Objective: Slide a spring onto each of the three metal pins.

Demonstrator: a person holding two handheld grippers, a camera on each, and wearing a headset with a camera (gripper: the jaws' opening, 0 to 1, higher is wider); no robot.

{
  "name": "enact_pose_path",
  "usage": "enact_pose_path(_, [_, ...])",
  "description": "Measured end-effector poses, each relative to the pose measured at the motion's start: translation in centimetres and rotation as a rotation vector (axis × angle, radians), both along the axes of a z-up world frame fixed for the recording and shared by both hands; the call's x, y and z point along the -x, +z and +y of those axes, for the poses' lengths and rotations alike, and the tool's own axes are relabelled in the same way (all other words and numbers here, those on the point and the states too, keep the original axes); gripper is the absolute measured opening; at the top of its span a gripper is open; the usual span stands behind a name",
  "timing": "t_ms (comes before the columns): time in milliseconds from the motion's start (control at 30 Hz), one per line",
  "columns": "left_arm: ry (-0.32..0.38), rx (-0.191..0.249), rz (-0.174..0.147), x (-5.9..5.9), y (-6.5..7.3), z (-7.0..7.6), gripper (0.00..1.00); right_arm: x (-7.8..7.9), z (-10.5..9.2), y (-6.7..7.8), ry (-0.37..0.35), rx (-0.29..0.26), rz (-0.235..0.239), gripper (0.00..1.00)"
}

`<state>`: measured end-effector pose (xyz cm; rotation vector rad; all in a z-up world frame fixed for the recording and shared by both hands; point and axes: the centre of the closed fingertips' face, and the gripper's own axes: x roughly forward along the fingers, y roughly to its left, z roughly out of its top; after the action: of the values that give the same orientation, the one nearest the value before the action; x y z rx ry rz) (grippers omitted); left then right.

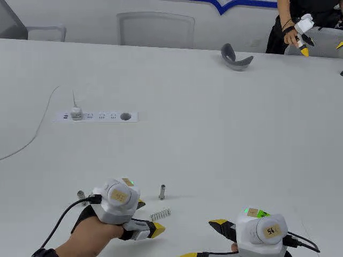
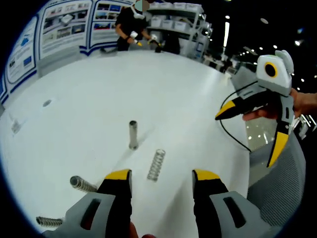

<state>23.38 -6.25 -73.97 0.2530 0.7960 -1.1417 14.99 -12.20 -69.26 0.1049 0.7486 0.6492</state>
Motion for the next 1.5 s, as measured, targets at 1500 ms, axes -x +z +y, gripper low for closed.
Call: enact_pose_path(1500, [0.057, -0.021, 0.005, -0.1, -1.3, 1.4, 0.11, 0.1, 0.8, -0.2, 0.007, -0.023, 0.012, 0.81])
